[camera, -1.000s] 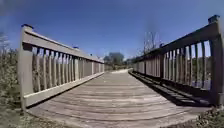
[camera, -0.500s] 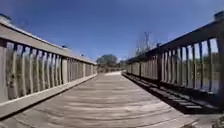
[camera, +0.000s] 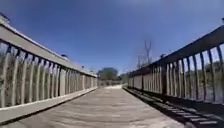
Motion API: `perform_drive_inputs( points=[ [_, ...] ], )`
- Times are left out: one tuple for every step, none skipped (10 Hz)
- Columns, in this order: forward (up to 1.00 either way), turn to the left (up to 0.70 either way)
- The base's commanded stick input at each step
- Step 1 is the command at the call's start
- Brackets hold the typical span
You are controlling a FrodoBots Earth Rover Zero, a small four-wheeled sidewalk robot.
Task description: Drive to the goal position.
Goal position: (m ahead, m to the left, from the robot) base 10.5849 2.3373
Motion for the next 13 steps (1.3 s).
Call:
perform_drive_inputs(
  points=[
    [0.50, 0.00],
    [0.50, 0.00],
    [0.50, 0.00],
    [0.50, 0.00],
    [0.50, 0.00],
    [0.50, 0.00],
    [0.50, 0.00],
    [0.50, 0.00],
    [0.50, 0.00],
    [0.50, 0.00],
    [0.50, 0.00],
    [0.50, 0.00],
    [0.50, 0.00]
  ],
)
